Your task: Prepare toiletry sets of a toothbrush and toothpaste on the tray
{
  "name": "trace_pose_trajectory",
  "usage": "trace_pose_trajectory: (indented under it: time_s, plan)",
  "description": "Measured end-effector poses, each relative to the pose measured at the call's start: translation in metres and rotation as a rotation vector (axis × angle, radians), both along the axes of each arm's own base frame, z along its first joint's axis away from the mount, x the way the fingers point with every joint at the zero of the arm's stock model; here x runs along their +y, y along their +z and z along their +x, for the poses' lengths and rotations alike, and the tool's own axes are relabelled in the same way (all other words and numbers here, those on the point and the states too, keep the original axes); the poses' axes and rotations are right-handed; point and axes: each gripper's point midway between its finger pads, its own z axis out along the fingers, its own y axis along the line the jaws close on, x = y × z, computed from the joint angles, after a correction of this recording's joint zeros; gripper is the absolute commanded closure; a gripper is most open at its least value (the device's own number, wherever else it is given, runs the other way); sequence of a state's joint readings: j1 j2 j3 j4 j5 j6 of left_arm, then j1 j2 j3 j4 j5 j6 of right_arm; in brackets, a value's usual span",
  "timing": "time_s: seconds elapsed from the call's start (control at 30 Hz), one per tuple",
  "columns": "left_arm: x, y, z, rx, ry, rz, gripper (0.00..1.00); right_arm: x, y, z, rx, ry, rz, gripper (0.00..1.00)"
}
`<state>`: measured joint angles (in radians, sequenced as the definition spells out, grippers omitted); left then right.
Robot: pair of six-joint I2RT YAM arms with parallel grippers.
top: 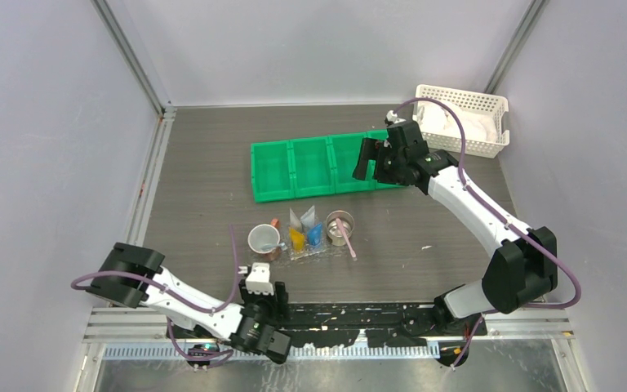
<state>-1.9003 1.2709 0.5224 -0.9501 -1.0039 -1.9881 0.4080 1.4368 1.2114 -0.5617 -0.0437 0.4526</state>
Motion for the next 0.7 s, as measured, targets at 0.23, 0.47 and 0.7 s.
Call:
trace_pose_trajectory:
  time_s: [0.23, 0.47, 0.7]
  plan:
    - [0.007, -0.008, 0.015, 0.054, 0.066, -0.058, 0.38, 0.001, 0.0, 0.0, 0.003, 0.0, 0.004, 0.0]
    - [0.014, -0.018, 0.035, 0.121, 0.141, -0.027, 0.38, 0.0, 0.0, 0.0, 0.003, 0.0, 0.003, 0.0]
    - [0.018, -0.022, 0.042, 0.128, 0.152, 0.029, 0.39, -0.001, 0.0, 0.0, 0.003, -0.005, 0.004, 0.0]
